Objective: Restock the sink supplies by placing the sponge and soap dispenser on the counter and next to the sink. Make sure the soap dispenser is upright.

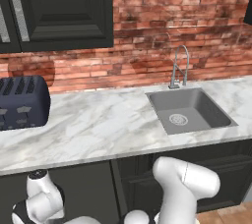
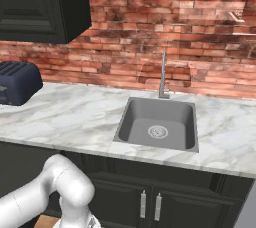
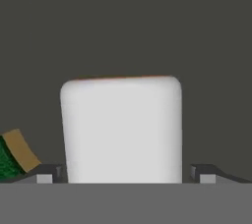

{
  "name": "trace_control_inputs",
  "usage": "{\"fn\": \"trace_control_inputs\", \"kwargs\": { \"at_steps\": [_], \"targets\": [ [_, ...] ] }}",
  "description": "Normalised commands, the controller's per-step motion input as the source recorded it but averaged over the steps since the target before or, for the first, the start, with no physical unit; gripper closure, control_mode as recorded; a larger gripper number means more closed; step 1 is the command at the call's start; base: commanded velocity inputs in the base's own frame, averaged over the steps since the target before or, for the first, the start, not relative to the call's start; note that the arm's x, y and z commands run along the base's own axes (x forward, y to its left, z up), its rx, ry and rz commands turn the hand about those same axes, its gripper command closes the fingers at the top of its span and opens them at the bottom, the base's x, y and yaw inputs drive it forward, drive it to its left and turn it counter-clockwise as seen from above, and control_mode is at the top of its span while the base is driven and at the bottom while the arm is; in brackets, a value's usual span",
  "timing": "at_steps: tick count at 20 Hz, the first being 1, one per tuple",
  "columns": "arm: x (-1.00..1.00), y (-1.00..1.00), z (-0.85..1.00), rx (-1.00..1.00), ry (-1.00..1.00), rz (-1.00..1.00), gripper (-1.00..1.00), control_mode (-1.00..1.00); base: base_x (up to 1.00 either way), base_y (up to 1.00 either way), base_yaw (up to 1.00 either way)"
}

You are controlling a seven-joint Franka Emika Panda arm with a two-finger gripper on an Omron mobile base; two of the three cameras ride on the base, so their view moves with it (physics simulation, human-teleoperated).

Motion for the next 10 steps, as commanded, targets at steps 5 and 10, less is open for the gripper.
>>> {"fn": "trace_control_inputs", "kwargs": {
  "at_steps": [5, 10],
  "targets": [
    [-0.72, -0.16, -0.31, 0.03, -0.13, 0.00, -1.00, -1.00, 0.00, 0.00, 0.00],
    [-0.67, -0.12, -0.62, 0.02, -0.02, 0.00, 1.00, -1.00, 0.00, 0.00, 0.00]
  ]
}}
